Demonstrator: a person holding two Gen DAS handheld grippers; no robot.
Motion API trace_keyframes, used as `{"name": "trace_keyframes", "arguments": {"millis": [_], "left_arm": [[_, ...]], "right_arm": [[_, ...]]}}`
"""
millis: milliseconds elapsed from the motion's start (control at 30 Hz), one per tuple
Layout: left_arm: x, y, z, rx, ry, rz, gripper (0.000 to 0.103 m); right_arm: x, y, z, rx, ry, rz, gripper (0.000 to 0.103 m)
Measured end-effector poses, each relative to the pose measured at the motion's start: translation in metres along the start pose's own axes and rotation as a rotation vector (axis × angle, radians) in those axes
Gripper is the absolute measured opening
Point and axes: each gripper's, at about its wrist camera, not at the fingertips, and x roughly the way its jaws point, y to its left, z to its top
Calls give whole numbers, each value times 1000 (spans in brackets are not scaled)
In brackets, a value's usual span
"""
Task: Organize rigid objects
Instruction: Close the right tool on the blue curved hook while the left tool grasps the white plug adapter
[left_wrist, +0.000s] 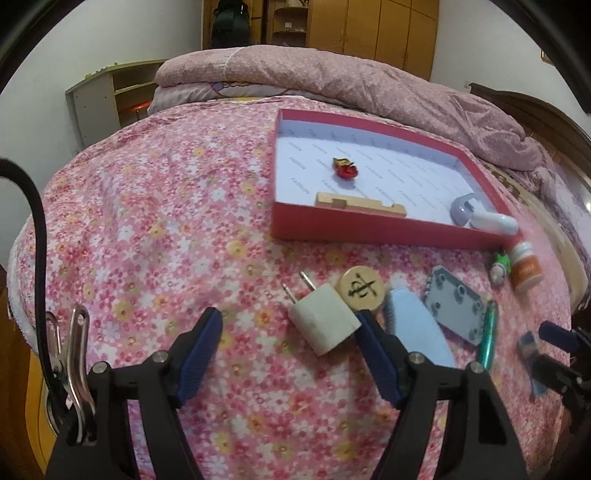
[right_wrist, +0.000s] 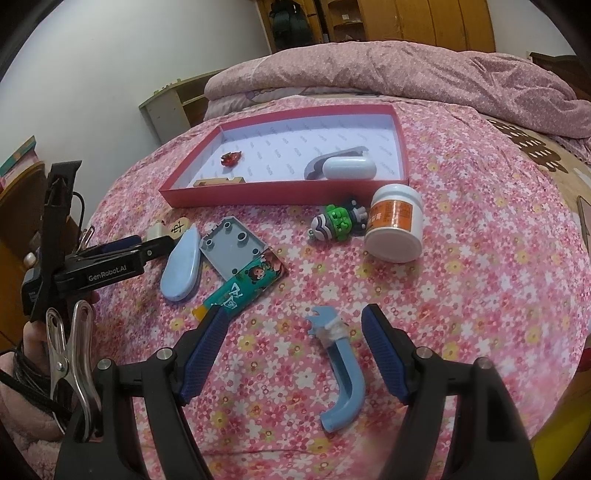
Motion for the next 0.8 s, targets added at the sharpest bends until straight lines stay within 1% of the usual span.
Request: {"name": "trace_keyframes", "arguments": {"millis": [233, 267, 400, 467, 500, 567, 667, 800], "left_arm": [[3, -1, 1, 10, -8, 5, 66], [4, -2, 1, 18, -10, 8, 63], [2, -7, -3, 45, -21, -4, 43], [0, -7, -4, 49, -22, -10, 39], [0, -8, -4, 52, -22, -13, 39], [-2, -8, -6, 57, -22, -19, 39], [-4, -5, -8, 45, -21, -31, 39], [-8, -2, -9, 28, -18, -45, 39]], "right_arm": [[6, 1, -2, -3, 25, -4, 76], [6, 1, -2, -6, 26, -3, 76], [4, 4, -4, -24, 26, -4, 76], [5, 3, -6, -21, 28, -11, 76], [6, 2, -7, -13, 34, -13, 75], [8, -1, -10, 0, 44, -9, 67], [12, -6, -13, 17, 63, -24, 61], [9, -6, -18, 10, 45, -21, 61]]}}
